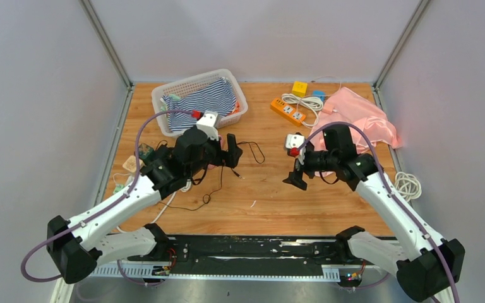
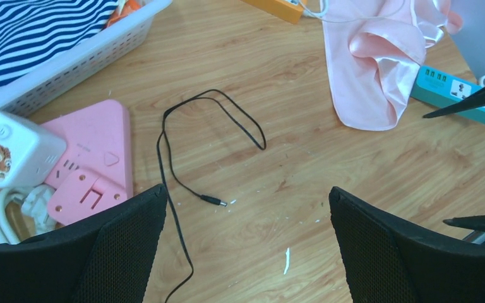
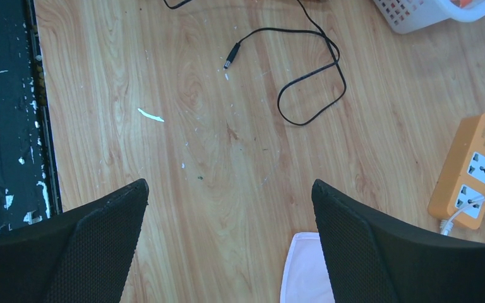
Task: Pull the plug off the socket
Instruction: Place the socket at the center of the board, then move the socket to the center of the board.
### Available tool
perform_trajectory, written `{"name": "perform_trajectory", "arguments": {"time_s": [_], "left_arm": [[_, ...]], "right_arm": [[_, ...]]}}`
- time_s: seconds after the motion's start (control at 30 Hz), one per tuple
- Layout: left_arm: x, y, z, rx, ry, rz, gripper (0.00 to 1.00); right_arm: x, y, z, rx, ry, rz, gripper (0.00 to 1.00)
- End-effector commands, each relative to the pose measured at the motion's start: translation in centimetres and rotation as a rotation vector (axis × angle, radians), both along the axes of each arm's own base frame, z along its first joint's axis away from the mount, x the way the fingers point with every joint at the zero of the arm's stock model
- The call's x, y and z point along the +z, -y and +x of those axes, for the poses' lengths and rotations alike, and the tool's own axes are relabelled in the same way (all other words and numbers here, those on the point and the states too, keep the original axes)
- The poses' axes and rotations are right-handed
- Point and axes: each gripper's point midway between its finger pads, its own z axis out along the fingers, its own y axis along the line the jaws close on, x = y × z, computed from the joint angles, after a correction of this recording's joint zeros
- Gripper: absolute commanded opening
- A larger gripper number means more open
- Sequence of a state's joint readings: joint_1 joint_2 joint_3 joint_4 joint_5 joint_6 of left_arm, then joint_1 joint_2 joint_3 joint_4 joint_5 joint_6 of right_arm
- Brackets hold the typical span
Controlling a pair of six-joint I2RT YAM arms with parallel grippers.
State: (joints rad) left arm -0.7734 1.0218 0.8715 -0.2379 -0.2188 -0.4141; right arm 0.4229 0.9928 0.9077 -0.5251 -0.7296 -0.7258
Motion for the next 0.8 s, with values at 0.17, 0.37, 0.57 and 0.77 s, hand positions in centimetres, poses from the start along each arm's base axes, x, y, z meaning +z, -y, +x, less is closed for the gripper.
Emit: {"name": "perform_trajectory", "arguments": {"time_s": [0.17, 0.37, 0.57, 0.77], "left_arm": [[-0.4, 0.2, -0.8, -0.057, 0.022, -0.023, 1.0], [-1.4, -2.4, -2.2, 0.024, 0.002, -0.037, 1.0], [-1.3, -4.0, -5.0, -0.057, 0.094, -0.072, 1.0], [-1.7, -4.4, -5.1, -0.053, 0.184, -0.126, 1.0]], "right_arm": [[-2.3, 1.4, 0.2, -0.038, -0.039, -0.053, 1.0], [-2.6, 3.9, 0.6, -0.101, -0.057, 0.002, 1.0], [-2.8, 5.5, 1.2, -0.156, -0.099, 0.054, 1.0], [-3.5, 5.7, 1.1, -0.146, -0.115, 0.049, 1.0]]}}
